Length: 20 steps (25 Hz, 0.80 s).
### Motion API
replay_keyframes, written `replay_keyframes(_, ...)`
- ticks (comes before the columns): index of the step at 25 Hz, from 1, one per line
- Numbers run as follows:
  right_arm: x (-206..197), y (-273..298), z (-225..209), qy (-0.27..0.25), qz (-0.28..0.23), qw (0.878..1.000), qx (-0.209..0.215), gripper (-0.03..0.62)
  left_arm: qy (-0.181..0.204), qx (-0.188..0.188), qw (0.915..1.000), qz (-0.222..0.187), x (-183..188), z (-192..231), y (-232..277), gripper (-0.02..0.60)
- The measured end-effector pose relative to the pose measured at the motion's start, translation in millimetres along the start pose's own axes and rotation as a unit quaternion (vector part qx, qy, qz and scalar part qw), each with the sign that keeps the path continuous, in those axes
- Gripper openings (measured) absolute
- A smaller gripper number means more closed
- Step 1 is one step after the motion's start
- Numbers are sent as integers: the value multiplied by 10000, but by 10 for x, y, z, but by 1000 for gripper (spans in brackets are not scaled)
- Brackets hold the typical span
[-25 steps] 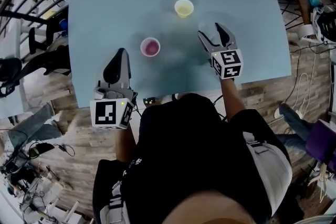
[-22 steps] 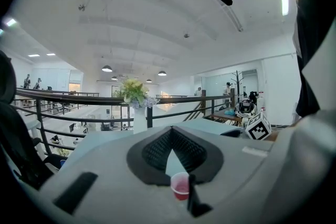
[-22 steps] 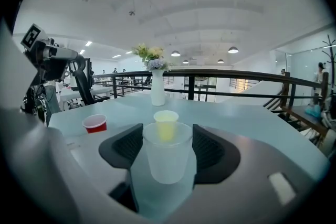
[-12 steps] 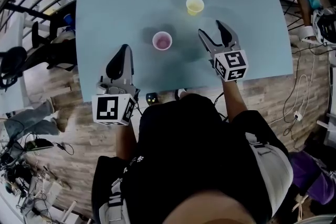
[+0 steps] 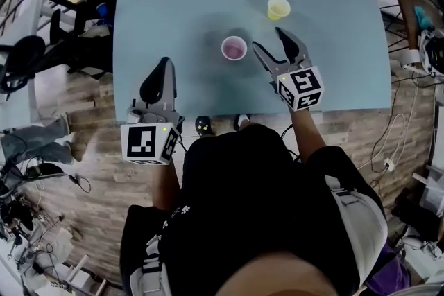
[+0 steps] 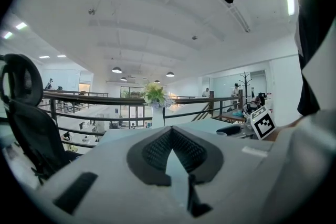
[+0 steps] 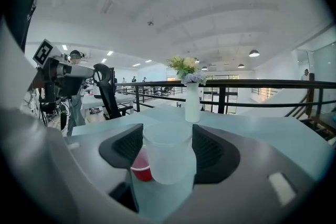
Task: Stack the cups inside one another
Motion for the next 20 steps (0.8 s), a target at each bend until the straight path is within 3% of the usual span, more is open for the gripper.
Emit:
replay_keyframes(12, 9, 362, 452, -24, -2, 9977, 673, 304, -117, 630, 9978, 187, -60, 289, -372, -12)
replay_keyframes(20, -111, 533, 569, -5, 116, 9954, 947, 304, -116, 858, 9962, 133, -101, 364, -517, -12)
Point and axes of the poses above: the fingertips, and each gripper's own axes: y forward along the fingers, z to its left, x out of its top, the point moved 5 cm from there along -y, backward along the fingers, and after that the axes turned 2 degrees about -z, right-handed, at the moved point
